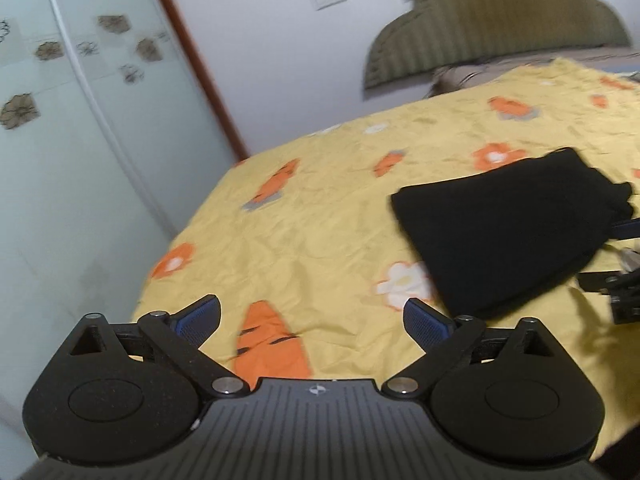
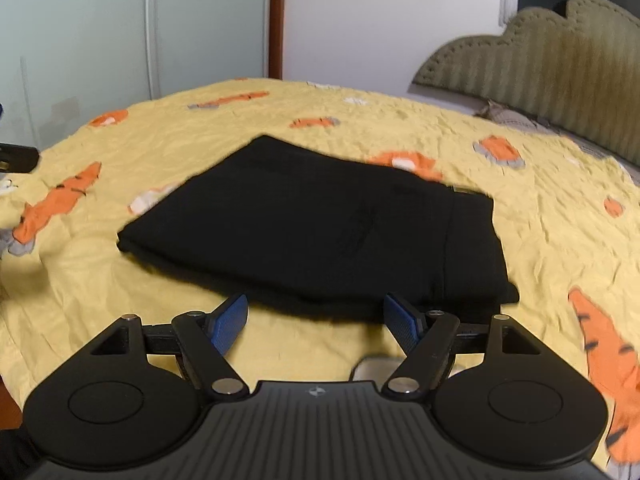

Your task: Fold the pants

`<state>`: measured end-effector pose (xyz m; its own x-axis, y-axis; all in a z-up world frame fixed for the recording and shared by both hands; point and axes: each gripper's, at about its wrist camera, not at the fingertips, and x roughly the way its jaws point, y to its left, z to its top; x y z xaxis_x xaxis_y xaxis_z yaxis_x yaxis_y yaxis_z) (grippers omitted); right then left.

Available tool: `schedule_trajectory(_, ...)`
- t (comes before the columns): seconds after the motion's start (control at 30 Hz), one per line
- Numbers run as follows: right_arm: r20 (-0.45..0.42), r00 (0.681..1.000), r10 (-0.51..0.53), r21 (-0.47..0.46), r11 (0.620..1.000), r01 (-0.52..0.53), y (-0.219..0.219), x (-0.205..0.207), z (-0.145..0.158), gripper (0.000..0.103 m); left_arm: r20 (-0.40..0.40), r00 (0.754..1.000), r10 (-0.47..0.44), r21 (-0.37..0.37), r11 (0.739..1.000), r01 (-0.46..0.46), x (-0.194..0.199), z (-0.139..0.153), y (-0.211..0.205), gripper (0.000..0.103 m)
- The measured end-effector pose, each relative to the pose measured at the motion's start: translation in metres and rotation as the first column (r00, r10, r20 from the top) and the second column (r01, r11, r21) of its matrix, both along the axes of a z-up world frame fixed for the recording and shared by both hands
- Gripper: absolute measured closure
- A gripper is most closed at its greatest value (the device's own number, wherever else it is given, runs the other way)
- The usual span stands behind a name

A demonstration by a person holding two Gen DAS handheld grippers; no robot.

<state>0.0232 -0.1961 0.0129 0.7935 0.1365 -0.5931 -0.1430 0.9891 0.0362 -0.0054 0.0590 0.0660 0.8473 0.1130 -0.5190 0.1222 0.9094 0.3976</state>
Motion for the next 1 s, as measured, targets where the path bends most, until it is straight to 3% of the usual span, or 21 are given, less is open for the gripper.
schedule_trajectory(0.13, -0.014, 1.0, -0.022, -0.026, 0.999, 0.022, 0.002, -0.009, -0.009, 0.028, -0.048, 0.995, -0.087, -0.116, 0.99, 0.081, 0.003, -0.034, -0.01, 0.002)
schedule_trajectory(0.23, -0.031, 0.998, -0.046, -0.048, 0.998, 0.045, -0.001, -0.012, -0.015, 0.028, -0.091, 0.988, -0.126, -0.106, 0.988, 0.116, 0.011, -0.061, -0.027, 0.002)
schedule_trajectory(0.33, -0.035, 0.998, -0.059, -0.017, 0.998, 0.058, -0.01, -0.012, -0.016, 0.025, -0.131, 0.99, -0.051, -0.049, 0.998, 0.045, 0.03, -0.086, -0.037, 0.006)
schedule_trajectory(0.43, -0.027, 0.997, -0.067, -0.012, 0.998, 0.067, -0.012, -0.013, -0.019, 0.023, -0.141, 0.989, 0.049, -0.134, 0.989, -0.068, 0.046, -0.089, -0.023, 0.005)
schedule_trajectory(0.5, -0.015, 0.997, -0.072, -0.011, 0.997, 0.071, -0.014, -0.015, -0.021, 0.021, -0.158, 0.985, 0.071, -0.245, 0.963, -0.109, 0.05, -0.085, -0.005, 0.006)
schedule_trajectory(0.53, -0.011, 0.997, -0.073, -0.007, 0.997, 0.073, -0.015, -0.016, -0.022, 0.02, -0.156, 0.984, 0.087, -0.28, 0.951, -0.129, 0.05, -0.084, 0.002, 0.015)
schedule_trajectory(0.6, -0.01, 0.997, -0.073, -0.007, 0.997, 0.073, -0.017, -0.017, -0.022, 0.02, -0.102, 0.978, 0.183, -0.25, 0.947, -0.204, 0.045, -0.079, 0.012, 0.026)
schedule_trajectory(0.63, -0.011, 0.997, -0.073, -0.014, 0.997, 0.073, -0.017, -0.017, -0.021, 0.02, -0.087, 0.976, 0.2, -0.236, 0.948, -0.215, 0.043, -0.076, 0.016, 0.025)
schedule_trajectory(0.77, 0.003, 0.999, -0.052, -0.033, 0.998, 0.053, -0.016, -0.023, -0.013, 0.02, -0.141, 0.99, 0.014, -0.348, 0.935, -0.062, 0.031, -0.065, 0.022, 0.019)
schedule_trajectory(0.87, 0.047, 0.997, -0.053, -0.071, 0.996, 0.057, -0.013, -0.026, -0.01, 0.02, -0.129, 0.989, -0.07, -0.295, 0.955, 0.029, 0.025, -0.069, 0.0, 0.012)
schedule_trajectory(0.93, 0.077, 0.993, -0.094, -0.182, 0.977, 0.107, -0.009, -0.023, -0.012, 0.02, -0.123, 0.987, -0.106, -0.193, 0.978, 0.081, 0.025, -0.076, -0.022, 0.012)
schedule_trajectory(1.0, 0.131, 0.981, -0.145, -0.318, 0.931, 0.18, -0.006, -0.021, -0.016, 0.02, -0.106, 0.985, -0.14, -0.124, 0.984, 0.126, 0.028, -0.085, -0.041, 0.012)
